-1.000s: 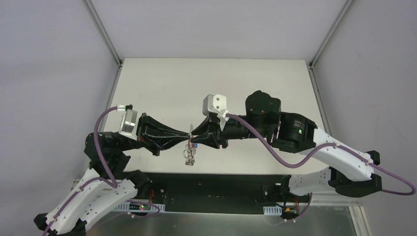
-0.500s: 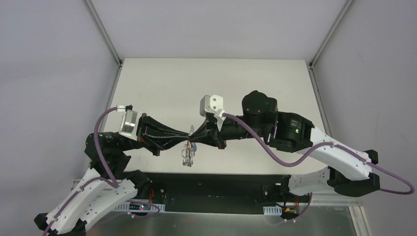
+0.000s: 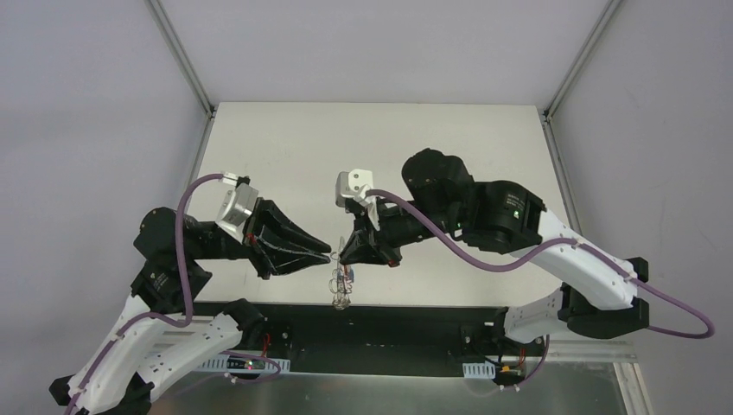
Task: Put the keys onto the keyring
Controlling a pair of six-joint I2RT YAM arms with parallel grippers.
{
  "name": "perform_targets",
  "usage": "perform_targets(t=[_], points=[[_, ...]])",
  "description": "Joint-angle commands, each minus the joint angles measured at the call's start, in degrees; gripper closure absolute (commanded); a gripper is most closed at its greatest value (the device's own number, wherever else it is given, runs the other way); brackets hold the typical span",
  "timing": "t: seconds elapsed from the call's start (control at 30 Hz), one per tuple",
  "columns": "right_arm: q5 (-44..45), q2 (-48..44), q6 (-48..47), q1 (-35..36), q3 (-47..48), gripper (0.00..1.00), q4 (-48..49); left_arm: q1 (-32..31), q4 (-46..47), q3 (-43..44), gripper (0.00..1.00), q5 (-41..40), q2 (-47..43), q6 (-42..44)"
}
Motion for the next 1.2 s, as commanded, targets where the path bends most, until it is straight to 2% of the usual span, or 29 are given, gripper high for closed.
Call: perform_targets(t=[0.0,0.17,0.33,1.17], points=[[-8.51,2.34,2.72,-2.11,5.41,1.00,-7.95,0.04,-10.38,3.88,0.78,4.71,2.15,1.85],[-16.34,5.23,5.04,-5.07,8.70,1.00,-11.72,0.02,-11.35,3.85,0.77,5.32,3.04,0.70],[-18.91,9.64,6.01,-5.96,13.96,1.00,-16.89,0.02,-12.83,4.27,0.76,5.39,4.05,0.22],[-19.14,13.63,6.08,-6.29,16.96,1.00,-19.53,0.02,-16.34,5.41,0.77,6.11,6.29,2.30]])
